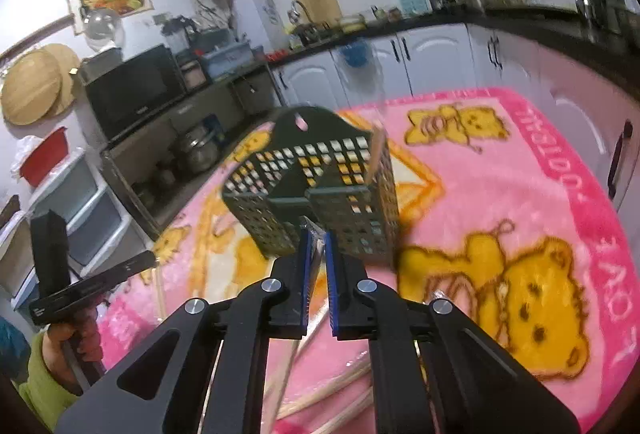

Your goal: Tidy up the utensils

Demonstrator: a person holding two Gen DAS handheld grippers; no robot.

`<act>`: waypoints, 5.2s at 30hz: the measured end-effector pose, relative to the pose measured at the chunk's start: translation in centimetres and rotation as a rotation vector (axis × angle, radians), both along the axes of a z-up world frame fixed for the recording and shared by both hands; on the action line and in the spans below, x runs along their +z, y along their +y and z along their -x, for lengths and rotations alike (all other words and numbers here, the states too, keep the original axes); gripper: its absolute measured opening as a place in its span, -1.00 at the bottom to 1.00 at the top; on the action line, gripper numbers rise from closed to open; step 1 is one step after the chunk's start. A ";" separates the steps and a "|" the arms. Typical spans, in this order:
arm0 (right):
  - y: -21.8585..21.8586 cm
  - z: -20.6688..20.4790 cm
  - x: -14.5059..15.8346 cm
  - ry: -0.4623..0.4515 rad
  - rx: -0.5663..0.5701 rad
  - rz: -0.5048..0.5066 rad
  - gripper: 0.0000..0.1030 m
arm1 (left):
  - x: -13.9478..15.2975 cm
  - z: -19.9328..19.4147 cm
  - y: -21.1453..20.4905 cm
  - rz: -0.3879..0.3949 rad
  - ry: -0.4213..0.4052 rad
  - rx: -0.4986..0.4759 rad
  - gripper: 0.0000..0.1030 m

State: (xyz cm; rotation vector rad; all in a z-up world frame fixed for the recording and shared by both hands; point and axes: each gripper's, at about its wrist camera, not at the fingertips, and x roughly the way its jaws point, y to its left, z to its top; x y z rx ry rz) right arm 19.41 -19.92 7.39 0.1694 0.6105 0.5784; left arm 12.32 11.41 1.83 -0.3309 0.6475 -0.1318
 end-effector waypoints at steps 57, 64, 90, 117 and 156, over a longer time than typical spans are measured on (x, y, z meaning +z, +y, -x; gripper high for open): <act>-0.1 2.0 11.1 -0.328 -0.014 -0.024 -0.90 | 16.7 -5.2 -9.7 -0.023 -0.308 -0.229 -1.00; 0.4 1.1 13.9 -0.385 -0.026 -0.034 -0.90 | 19.2 -6.0 -9.9 -0.004 -0.372 -0.222 -1.00; 0.9 -7.6 13.8 -0.397 -0.113 -0.013 -0.90 | 17.5 -10.9 -10.2 0.037 -0.393 -0.188 -1.00; 0.9 -8.6 7.0 -0.268 -0.167 0.029 -0.89 | 10.6 -13.0 -10.1 0.041 -0.281 -0.195 -1.00; -3.4 0.1 4.0 -0.247 -0.170 0.050 0.26 | 9.2 -6.3 -6.8 0.059 -0.240 -0.133 0.79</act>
